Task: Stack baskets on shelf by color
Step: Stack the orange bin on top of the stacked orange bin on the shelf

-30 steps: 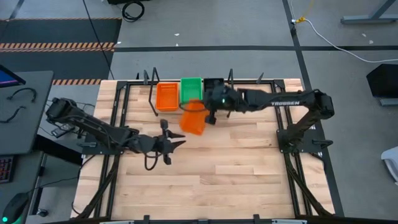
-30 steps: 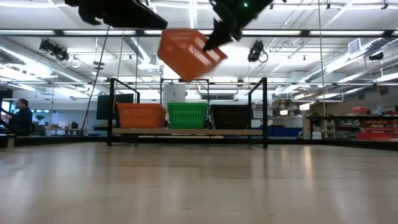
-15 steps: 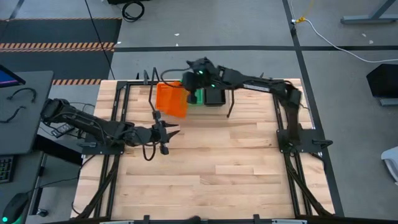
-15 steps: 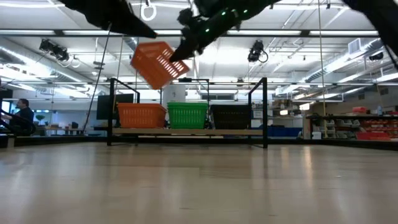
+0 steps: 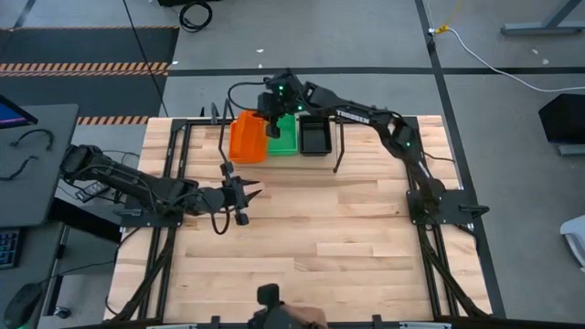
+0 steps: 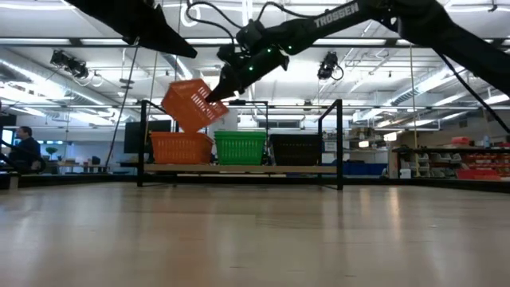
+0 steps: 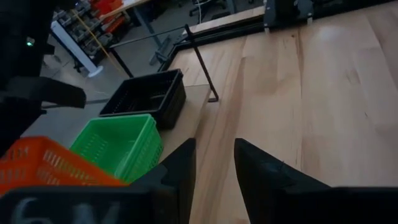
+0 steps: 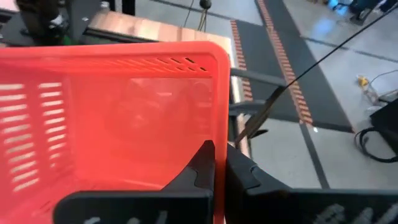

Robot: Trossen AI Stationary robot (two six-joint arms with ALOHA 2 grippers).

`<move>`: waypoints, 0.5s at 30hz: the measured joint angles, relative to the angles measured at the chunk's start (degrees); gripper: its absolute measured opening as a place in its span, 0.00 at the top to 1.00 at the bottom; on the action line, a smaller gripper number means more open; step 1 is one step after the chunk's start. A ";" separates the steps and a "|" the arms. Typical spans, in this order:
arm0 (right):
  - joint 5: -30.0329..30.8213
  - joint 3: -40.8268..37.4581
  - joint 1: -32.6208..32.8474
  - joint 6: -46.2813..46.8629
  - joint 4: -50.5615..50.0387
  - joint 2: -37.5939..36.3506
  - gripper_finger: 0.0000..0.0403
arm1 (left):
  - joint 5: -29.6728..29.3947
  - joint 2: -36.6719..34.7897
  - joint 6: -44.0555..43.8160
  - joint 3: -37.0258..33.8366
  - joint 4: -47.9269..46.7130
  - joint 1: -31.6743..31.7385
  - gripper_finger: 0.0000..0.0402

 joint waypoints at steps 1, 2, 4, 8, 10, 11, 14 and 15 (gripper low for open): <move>-0.08 0.47 -0.38 -0.26 -0.05 0.38 0.98 | -0.01 0.00 -0.17 0.00 0.01 0.00 0.71; -0.28 1.01 -0.67 -0.66 -0.32 0.99 0.98 | -0.02 0.00 -0.53 0.00 0.02 0.00 0.71; -0.32 1.91 -1.31 -0.78 0.13 2.02 0.97 | 0.00 0.00 -1.13 0.00 -0.09 0.00 0.71; -0.60 1.93 -2.41 -0.80 -0.10 3.01 0.95 | 0.00 0.00 -1.32 0.00 -0.23 -0.12 0.71; -0.58 1.95 -2.78 -0.79 0.51 2.87 0.94 | -0.02 0.00 -1.54 0.00 -0.25 -0.21 0.71; -0.61 1.97 -2.91 -0.80 0.49 2.81 0.94 | -0.02 0.00 -1.57 0.00 -0.40 -0.19 0.71; -1.01 1.97 -3.07 -0.80 0.33 2.77 0.93 | -0.02 0.00 -1.37 0.00 -0.35 -0.13 0.71; -1.01 1.97 -3.07 -0.82 0.44 2.77 0.92 | -0.01 0.00 -1.25 0.00 -0.27 -0.12 0.71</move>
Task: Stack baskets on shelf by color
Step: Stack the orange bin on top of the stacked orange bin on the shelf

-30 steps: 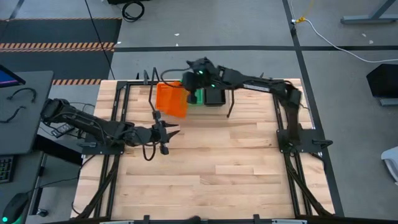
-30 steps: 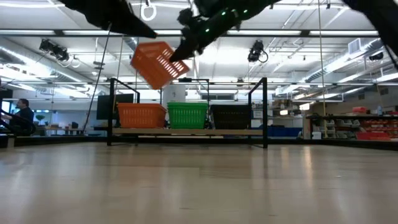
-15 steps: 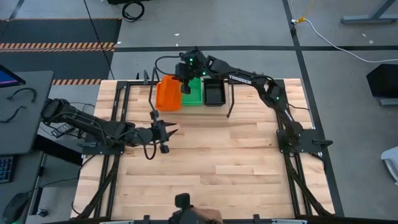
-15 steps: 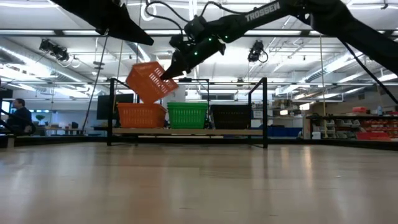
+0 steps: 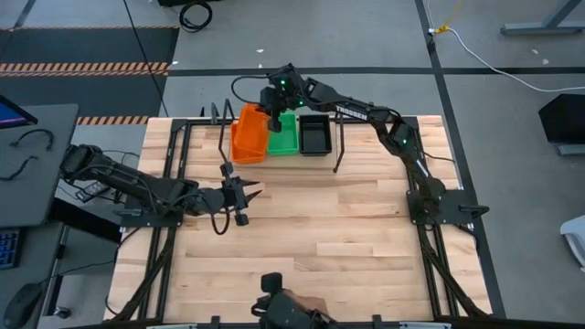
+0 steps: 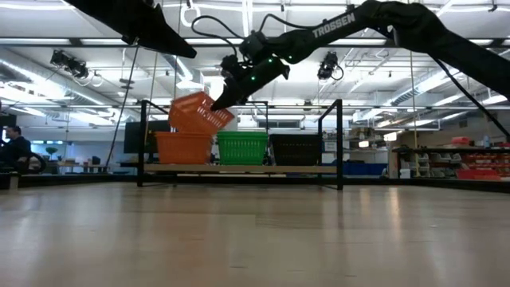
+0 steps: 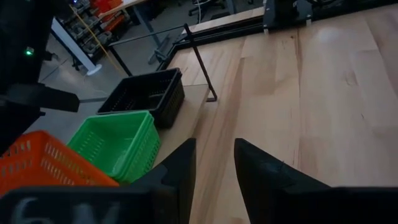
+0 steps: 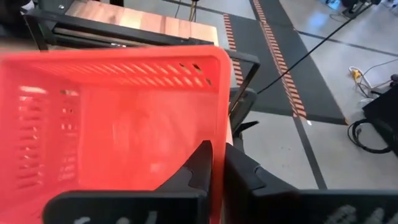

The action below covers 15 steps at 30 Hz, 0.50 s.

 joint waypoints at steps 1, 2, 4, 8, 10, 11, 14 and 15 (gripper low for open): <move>-0.01 0.00 0.00 -0.04 0.25 -0.02 0.91 | -0.01 0.00 0.10 0.00 0.05 0.01 0.71; -0.01 0.00 0.00 -0.08 0.41 -0.02 0.90 | -0.01 0.00 0.11 0.00 0.04 0.01 0.71; -0.02 0.00 0.00 -0.12 0.60 -0.02 0.88 | -0.01 0.00 0.10 0.00 0.04 0.01 0.71; -0.04 0.00 0.04 -0.14 1.71 -0.11 0.81 | -0.01 0.02 0.12 0.00 -0.21 0.01 0.71; -0.04 0.00 0.04 -0.14 1.95 -0.13 0.76 | -0.01 0.02 0.14 0.00 -0.52 0.01 0.71; -0.04 0.00 0.04 -0.14 2.00 -0.13 0.73 | -0.01 0.02 0.14 0.00 -0.69 0.01 0.71; 0.36 0.00 0.04 -0.14 2.00 -0.13 0.66 | -0.01 0.02 0.14 0.00 -1.09 0.01 0.71; 0.64 0.00 0.04 -0.14 2.04 -0.13 0.64 | -0.01 0.02 0.14 0.00 -1.11 0.01 0.71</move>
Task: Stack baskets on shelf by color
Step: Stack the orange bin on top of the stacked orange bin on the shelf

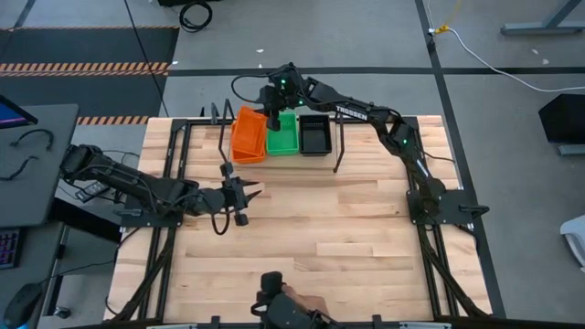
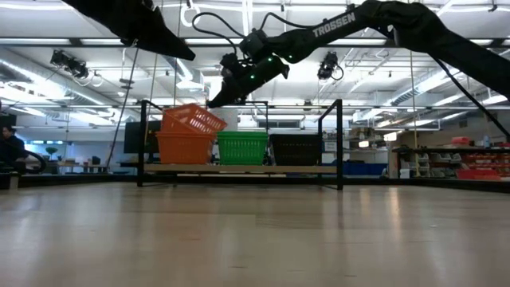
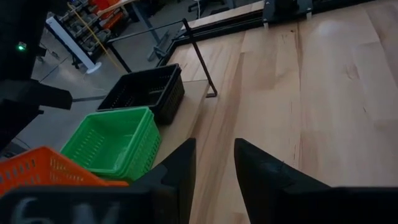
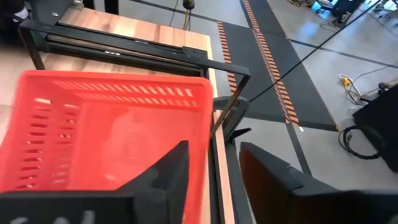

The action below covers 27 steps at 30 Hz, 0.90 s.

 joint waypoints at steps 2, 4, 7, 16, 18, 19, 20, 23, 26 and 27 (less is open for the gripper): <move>0.98 0.00 0.00 0.02 -0.02 0.00 0.59 | 0.00 0.00 0.02 0.00 -0.02 0.00 0.71; 2.55 0.00 0.08 0.00 -0.03 0.00 0.55 | 0.00 0.00 0.00 0.00 -0.06 0.00 0.71; 5.09 0.00 0.39 -0.01 0.21 0.00 0.50 | 0.00 0.00 -0.02 0.00 -0.21 0.00 0.71; 10.95 -0.09 1.51 -0.18 -0.43 -4.48 0.42 | -0.95 0.02 -0.42 0.00 -1.88 0.32 0.71; 11.02 -0.09 1.55 0.31 -4.77 -6.45 0.43 | -3.37 0.02 -1.53 0.00 -3.08 0.77 0.71; 11.01 -0.09 1.55 0.64 -7.27 -7.42 0.43 | -4.96 0.02 -2.08 0.00 -3.78 0.93 0.71; 10.97 -0.09 1.53 1.15 -10.37 -8.22 0.43 | -6.38 0.02 -2.67 0.00 -4.55 1.19 0.71; 11.00 -0.09 1.74 2.92 -19.82 -9.83 0.44 | -8.52 0.02 -3.08 -0.02 -6.67 1.97 0.71; 11.95 -0.09 2.67 3.67 -29.29 -10.32 0.44 | -8.83 0.02 -3.04 -0.02 -7.05 3.21 0.71; 12.51 -0.08 3.14 4.12 -32.04 -10.32 0.44 | -8.88 0.02 -3.04 -0.02 -7.19 3.75 0.71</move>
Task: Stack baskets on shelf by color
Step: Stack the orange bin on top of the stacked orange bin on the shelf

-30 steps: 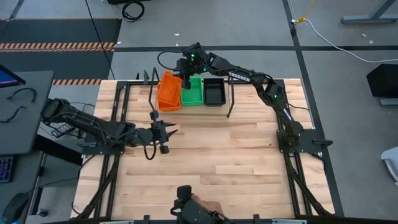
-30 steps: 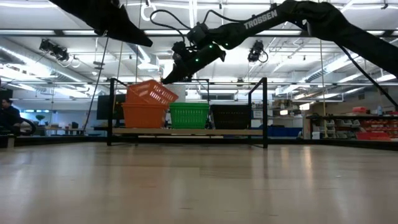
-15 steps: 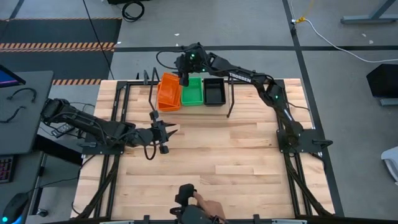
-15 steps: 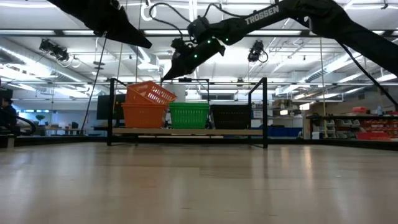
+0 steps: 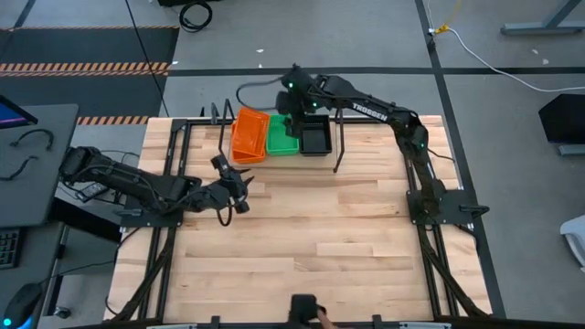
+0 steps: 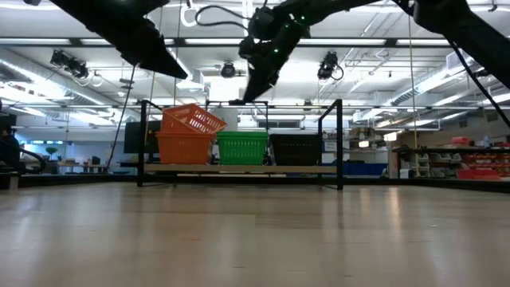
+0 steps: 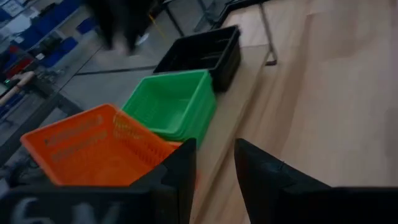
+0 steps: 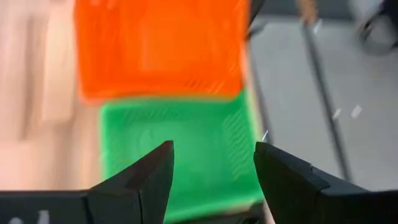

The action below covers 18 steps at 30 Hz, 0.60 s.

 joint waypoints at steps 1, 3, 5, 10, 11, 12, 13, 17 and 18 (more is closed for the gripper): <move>0.58 0.00 0.49 0.80 -2.61 0.00 0.44 | -0.26 0.00 0.00 0.00 -0.20 0.62 0.71; 0.84 0.00 1.58 2.19 -7.59 0.00 0.44 | -1.33 0.00 0.01 0.00 -0.32 1.71 0.71; 1.10 -0.42 3.11 2.59 -11.71 0.00 0.44 | -1.56 0.00 0.72 0.00 -0.43 2.67 0.71; 1.29 -1.62 7.21 5.20 -17.11 -0.05 0.44 | -0.44 0.26 3.03 0.00 -0.51 4.60 0.71; 1.29 -1.92 7.93 5.59 -17.37 -0.07 0.44 | 0.63 0.26 3.06 0.00 -0.41 5.15 0.71; 1.28 -2.34 8.60 6.05 -17.73 -0.07 0.44 | 1.88 0.26 3.04 0.00 -0.44 5.80 0.71; 1.15 -2.76 9.20 6.60 -18.04 -0.07 0.44 | 3.27 0.26 3.02 0.00 -0.48 6.43 0.71; -0.72 -5.78 11.35 9.47 -18.69 -0.11 0.44 | 7.45 0.26 2.94 0.00 -1.47 8.48 0.71; -0.97 -6.87 11.74 10.10 -19.28 -0.09 0.44 | 8.09 0.26 2.95 0.00 -1.55 8.94 0.71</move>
